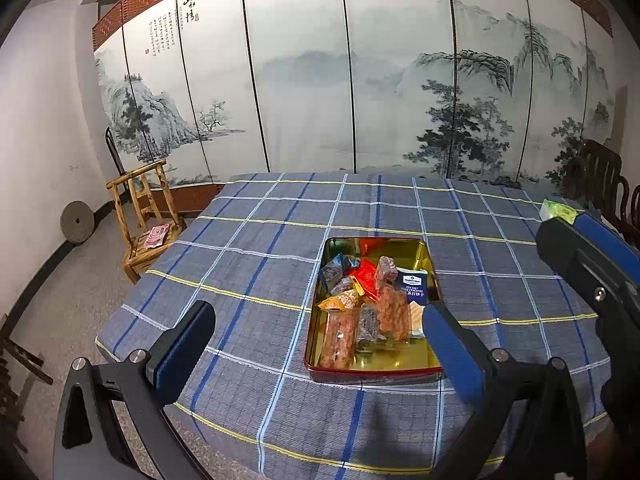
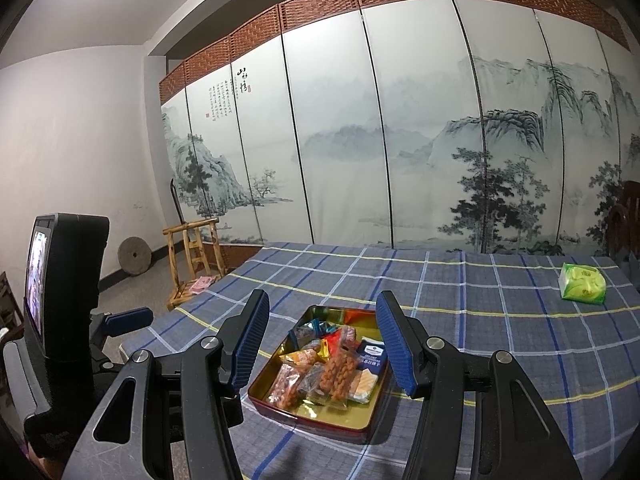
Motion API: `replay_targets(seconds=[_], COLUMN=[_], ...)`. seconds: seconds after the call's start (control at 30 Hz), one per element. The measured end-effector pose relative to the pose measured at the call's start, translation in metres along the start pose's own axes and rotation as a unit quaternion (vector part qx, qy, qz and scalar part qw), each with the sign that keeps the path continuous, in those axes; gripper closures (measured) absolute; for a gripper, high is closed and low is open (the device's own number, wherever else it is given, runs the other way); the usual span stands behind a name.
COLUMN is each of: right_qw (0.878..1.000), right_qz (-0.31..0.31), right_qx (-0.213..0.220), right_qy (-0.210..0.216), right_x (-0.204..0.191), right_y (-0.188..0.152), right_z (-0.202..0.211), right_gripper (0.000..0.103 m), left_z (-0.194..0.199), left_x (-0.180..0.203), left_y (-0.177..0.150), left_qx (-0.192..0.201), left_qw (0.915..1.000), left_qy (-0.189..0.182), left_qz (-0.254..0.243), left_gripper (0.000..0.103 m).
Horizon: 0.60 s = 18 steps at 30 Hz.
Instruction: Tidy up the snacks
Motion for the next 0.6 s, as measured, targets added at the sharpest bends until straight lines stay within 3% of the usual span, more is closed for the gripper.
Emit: replay_targets(seconds=[0.4, 0.6], right_qw=[0.999, 0.995], right_qz=[-0.029, -0.046], right_qx=[-0.012, -0.03], right_qy=[-0.036, -0.082], right_x=[0.055, 0.119], right_y=[-0.003, -0.012], right_z=[-0.006, -0.02], right_gripper=[0.046, 0.043], left_z=[-0.017, -0.033], left_x=[0.021, 0.047], left_y=[0.01, 0.022], left_qx=[-0.02, -0.023], left_qw=[0.9996, 0.9987], left_qy=[-0.001, -0.005], left_qz=[-0.02, -0.044], left_gripper=[0.0, 0.0])
Point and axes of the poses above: each gripper's, at about its wrist camera, not at the fingertips, and z roughly against the way its jaws point, x to its right, y to its top, the point moved 9 cm from there along -z, roughly the way its jaws point, and after that the axes turned 9 degrees about -x, right-handed, at the moved point
